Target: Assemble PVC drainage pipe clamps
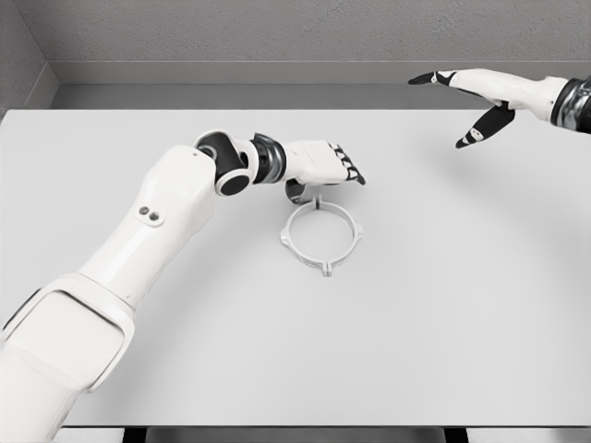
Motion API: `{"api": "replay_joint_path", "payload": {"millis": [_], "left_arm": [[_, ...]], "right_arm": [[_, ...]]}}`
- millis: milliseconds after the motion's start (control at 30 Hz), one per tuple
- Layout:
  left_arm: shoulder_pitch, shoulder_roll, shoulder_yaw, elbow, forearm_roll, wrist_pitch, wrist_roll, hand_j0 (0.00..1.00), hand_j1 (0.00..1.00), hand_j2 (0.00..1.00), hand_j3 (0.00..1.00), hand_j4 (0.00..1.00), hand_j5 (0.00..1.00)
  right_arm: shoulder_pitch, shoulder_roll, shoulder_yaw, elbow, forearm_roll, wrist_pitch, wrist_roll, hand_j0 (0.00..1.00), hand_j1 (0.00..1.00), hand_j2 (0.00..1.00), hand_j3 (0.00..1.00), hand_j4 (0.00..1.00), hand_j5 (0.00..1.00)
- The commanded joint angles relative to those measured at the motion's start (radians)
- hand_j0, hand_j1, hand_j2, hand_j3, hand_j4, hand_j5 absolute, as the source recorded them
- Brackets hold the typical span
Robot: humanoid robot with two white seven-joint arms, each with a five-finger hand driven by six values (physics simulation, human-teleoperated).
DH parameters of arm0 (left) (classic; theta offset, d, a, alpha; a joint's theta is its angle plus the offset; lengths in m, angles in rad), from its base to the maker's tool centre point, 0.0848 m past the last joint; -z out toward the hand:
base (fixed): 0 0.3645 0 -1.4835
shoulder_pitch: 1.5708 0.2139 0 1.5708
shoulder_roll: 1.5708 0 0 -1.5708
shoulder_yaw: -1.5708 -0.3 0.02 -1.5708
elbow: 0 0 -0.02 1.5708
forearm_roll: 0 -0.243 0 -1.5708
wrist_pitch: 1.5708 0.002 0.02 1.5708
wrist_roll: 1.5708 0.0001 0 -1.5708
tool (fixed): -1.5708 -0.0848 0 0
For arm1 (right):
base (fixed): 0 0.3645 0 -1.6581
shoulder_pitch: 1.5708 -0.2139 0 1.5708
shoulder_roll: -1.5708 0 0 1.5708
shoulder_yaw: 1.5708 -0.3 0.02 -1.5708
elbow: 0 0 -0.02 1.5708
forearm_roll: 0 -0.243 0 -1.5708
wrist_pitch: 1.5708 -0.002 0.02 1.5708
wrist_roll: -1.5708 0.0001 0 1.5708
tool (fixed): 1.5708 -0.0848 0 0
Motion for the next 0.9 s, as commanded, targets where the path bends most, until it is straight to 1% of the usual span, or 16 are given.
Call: {"api": "replay_joint_path", "payload": {"millis": [0, 67, 500, 567, 633, 667, 700, 733, 767, 800, 833, 867], "left_arm": [[0.000, 0.000, -0.009, 0.005, 0.004, 0.005, 0.001, 1.00, 1.00, 1.00, 1.00, 1.00, 1.00], [-0.006, 0.000, -0.010, 0.015, 0.004, 0.005, 0.002, 1.00, 1.00, 1.00, 1.00, 1.00, 1.00], [-0.012, 0.000, -0.018, 0.014, 0.010, 0.000, 0.008, 1.00, 1.00, 1.00, 1.00, 1.00, 1.00], [-0.018, 0.000, 0.006, 0.014, 0.009, 0.003, 0.008, 1.00, 1.00, 1.00, 1.00, 1.00, 1.00], [-0.048, 0.000, 0.034, 0.000, 0.012, 0.003, 0.037, 1.00, 1.00, 1.00, 1.00, 1.00, 1.00], [-0.067, 0.009, 0.123, -0.008, 0.030, -0.012, 0.041, 1.00, 1.00, 1.00, 1.00, 1.00, 1.00], [-0.063, 0.089, 0.210, -0.037, 0.070, -0.029, 0.041, 1.00, 1.00, 1.00, 1.00, 1.00, 1.00], [-0.055, 0.204, 0.314, -0.043, 0.185, -0.029, 0.041, 1.00, 1.00, 1.00, 1.00, 1.00, 1.00], [0.011, 0.305, 0.370, -0.037, 0.343, -0.029, 0.041, 1.00, 1.00, 1.00, 1.00, 1.00, 1.00], [0.035, 0.371, 0.373, -0.032, 0.461, -0.029, 0.041, 1.00, 1.00, 1.00, 1.00, 1.00, 1.00], [0.052, 0.380, 0.373, 0.003, 0.536, -0.029, 0.039, 1.00, 1.00, 1.00, 1.00, 1.00, 1.00], [0.061, 0.370, 0.378, 0.043, 0.545, -0.029, 0.037, 1.00, 1.00, 1.00, 1.00, 1.00, 1.00]], "right_arm": [[0.000, 0.000, -0.003, -0.001, -0.007, 0.003, 0.000, 1.00, 1.00, 1.00, 1.00, 1.00, 1.00], [0.000, -0.001, -0.004, -0.001, -0.007, 0.003, 0.000, 1.00, 1.00, 1.00, 1.00, 1.00, 1.00], [0.000, -0.001, -0.004, -0.007, -0.007, 0.003, 0.000, 1.00, 1.00, 1.00, 1.00, 1.00, 1.00], [0.000, -0.001, -0.004, -0.007, -0.007, 0.003, 0.000, 1.00, 1.00, 1.00, 1.00, 1.00, 1.00], [0.000, -0.001, -0.004, -0.007, -0.007, 0.003, 0.000, 1.00, 1.00, 1.00, 1.00, 1.00, 1.00], [0.000, -0.003, -0.004, -0.007, -0.007, 0.003, 0.000, 1.00, 1.00, 1.00, 1.00, 1.00, 1.00], [0.000, -0.001, -0.004, -0.009, -0.007, 0.003, 0.000, 1.00, 1.00, 1.00, 1.00, 1.00, 1.00], [0.000, -0.003, -0.004, -0.012, -0.007, 0.003, 0.000, 1.00, 1.00, 1.00, 1.00, 1.00, 1.00], [0.000, -0.003, -0.003, -0.014, -0.007, 0.003, 0.000, 1.00, 1.00, 1.00, 1.00, 1.00, 1.00], [0.000, -0.001, -0.001, -0.014, -0.007, 0.003, 0.000, 1.00, 1.00, 1.00, 1.00, 1.00, 1.00], [0.002, -0.001, 0.000, -0.015, -0.007, 0.003, 0.000, 1.00, 1.00, 1.00, 1.00, 1.00, 1.00], [0.002, 0.002, -0.001, -0.014, -0.007, 0.003, 0.000, 1.00, 1.00, 1.00, 1.00, 1.00, 1.00]]}}
